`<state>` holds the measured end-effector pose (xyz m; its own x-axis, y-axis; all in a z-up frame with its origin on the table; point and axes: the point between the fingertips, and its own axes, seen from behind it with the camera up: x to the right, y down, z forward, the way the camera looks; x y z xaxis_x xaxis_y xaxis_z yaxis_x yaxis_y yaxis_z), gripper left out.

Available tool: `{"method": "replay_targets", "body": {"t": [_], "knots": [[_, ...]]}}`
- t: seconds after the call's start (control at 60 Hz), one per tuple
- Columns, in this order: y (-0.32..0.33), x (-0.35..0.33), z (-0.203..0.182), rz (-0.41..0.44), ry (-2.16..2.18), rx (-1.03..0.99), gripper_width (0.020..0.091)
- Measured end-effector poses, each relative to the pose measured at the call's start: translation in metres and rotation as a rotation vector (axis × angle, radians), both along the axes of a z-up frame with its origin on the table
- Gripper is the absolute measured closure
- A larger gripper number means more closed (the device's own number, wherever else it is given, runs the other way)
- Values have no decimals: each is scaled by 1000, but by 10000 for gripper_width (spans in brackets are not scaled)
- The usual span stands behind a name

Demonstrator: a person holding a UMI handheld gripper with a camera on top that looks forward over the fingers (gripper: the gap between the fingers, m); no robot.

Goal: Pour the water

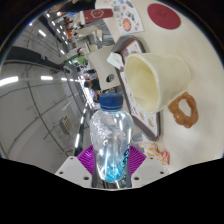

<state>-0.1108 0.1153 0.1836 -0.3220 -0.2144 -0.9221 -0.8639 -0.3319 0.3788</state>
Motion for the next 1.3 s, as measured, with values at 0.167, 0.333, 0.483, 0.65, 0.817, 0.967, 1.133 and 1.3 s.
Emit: {"method": "replay_targets", "body": {"t": [0.167, 0.333, 0.483, 0.65, 0.817, 0.967, 1.133, 1.3], "knots": [[8, 7, -17, 9, 100, -43, 723], [1, -3, -1, 102, -17, -16, 725], [-4, 16, 38, 180, -418, 140, 722], [0, 83, 94, 133, -1066, 331, 721], [-2, 171, 107, 47, -1568, 384, 723], [-2, 242, 53, 84, -1824, 306, 724], [-15, 274, -28, 196, -1867, 227, 724], [-23, 271, -95, 281, -1891, 225, 719]]}}
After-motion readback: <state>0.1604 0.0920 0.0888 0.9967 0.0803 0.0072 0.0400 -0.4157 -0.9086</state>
